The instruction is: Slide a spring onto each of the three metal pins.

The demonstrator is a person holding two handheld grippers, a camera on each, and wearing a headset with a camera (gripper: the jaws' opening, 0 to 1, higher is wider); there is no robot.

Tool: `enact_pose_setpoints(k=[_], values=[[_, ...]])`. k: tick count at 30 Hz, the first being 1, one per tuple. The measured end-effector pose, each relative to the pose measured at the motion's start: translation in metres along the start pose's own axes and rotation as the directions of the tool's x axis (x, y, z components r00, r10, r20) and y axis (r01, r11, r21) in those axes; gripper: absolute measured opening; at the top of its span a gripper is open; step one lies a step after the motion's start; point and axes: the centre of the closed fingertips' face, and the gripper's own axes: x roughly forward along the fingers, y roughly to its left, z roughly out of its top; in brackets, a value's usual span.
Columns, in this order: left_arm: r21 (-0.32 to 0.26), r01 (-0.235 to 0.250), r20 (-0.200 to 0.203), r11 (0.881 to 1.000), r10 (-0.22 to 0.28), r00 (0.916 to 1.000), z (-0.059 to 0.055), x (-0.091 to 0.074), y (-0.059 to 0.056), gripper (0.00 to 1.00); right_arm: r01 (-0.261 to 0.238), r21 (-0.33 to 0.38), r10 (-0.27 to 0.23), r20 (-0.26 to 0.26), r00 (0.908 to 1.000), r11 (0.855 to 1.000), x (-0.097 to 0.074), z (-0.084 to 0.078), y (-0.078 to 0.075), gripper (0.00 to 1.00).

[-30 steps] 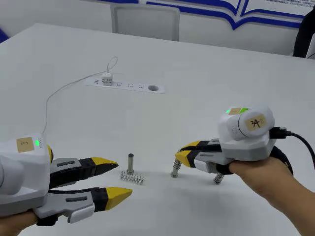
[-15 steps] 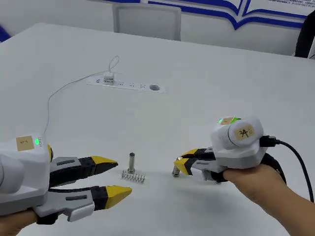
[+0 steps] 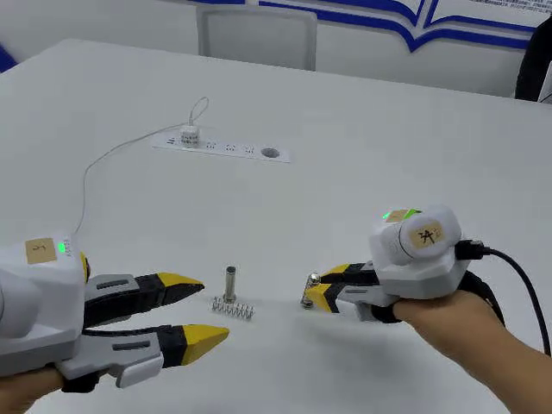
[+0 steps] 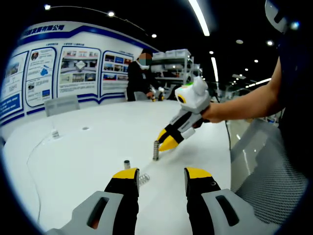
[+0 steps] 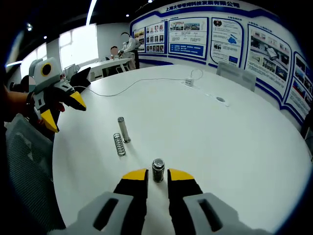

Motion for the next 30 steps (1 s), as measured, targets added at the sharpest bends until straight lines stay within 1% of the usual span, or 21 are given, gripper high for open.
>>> enact_pose_setpoints(k=[5, 10, 14, 20, 24, 30], values=[[0.001, -0.001, 0.004, 1.0, 0.001, 1.0, 0.001, -0.001, 0.0, 0.38, 0.005, 0.003, -0.005, -0.007, 1.0, 1.0, -0.004, -0.004, 0.001, 0.17], [0.003, -0.003, 0.005, 1.0, 0.003, 1.0, 0.001, -0.001, 0.001, 0.38, 0.005, 0.005, -0.004, -0.02, 0.9998, 1.0, -0.009, -0.011, 0.007, 0.17], [0.003, -0.004, 0.005, 1.0, 0.004, 1.0, 0.002, -0.002, 0.001, 0.38, -0.007, -0.003, 0.007, -0.032, 0.9995, 1.0, -0.013, -0.015, 0.016, 0.17], [0.005, -0.002, 0.006, 1.0, 0.002, 1.0, 0.002, -0.001, 0.0, 0.38, -0.032, -0.013, 0.031, -0.044, 0.9985, 0.999, -0.013, -0.019, 0.029, 0.17], [0.007, -0.001, 0.006, 1.0, 0.001, 1.0, 0.003, -0.001, 0.0, 0.38, -0.051, -0.026, 0.05, -0.041, 0.9979, 0.998, -0.011, -0.015, 0.038, 0.17], [0.008, -0.002, 0.004, 1.0, 0.002, 1.0, 0.003, -0.002, 0.001, 0.38, -0.086, -0.057, 0.084, -0.026, 0.9961, 0.995, -0.004, -0.002, 0.05, 0.17]])
